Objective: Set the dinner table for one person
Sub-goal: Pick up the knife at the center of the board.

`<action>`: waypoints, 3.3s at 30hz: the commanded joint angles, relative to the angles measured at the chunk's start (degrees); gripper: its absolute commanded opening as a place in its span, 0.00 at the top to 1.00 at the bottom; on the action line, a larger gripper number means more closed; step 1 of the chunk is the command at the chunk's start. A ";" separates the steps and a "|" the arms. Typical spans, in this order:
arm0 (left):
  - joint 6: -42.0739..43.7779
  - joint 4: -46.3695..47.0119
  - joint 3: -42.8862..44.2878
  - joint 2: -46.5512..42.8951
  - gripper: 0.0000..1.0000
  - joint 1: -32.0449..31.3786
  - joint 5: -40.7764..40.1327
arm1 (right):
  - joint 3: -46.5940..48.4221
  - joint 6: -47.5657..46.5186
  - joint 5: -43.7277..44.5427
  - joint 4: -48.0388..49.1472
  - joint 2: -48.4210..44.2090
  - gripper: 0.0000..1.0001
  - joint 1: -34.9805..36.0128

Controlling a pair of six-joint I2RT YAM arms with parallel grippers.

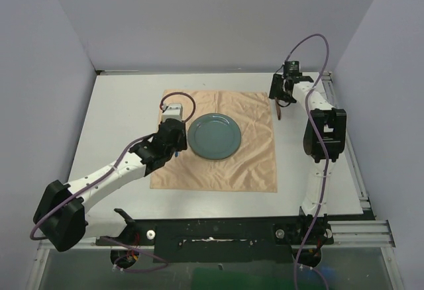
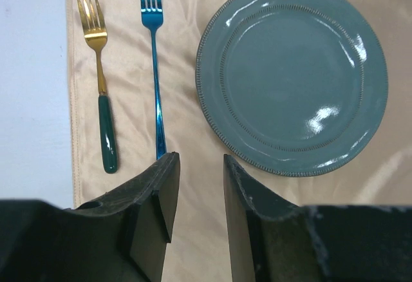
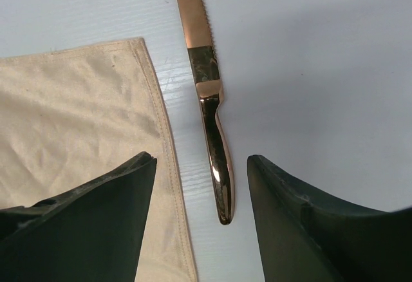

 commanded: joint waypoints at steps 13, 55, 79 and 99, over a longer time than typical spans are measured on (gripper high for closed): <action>1.03 1.70 -1.26 -5.86 0.69 -0.23 -4.97 | 2.02 -1.10 5.49 1.97 5.11 0.41 3.28; -0.09 1.85 -0.54 0.36 0.69 -0.57 -1.71 | -2.02 -2.11 7.25 2.02 1.67 0.48 2.09; -1.25 2.41 -0.97 4.29 0.70 -1.71 -0.64 | 3.61 -2.38 4.29 3.81 1.25 0.48 2.09; -1.35 1.67 -0.94 4.49 0.70 -2.16 -1.68 | 2.01 -5.00 9.88 2.45 2.37 0.49 1.94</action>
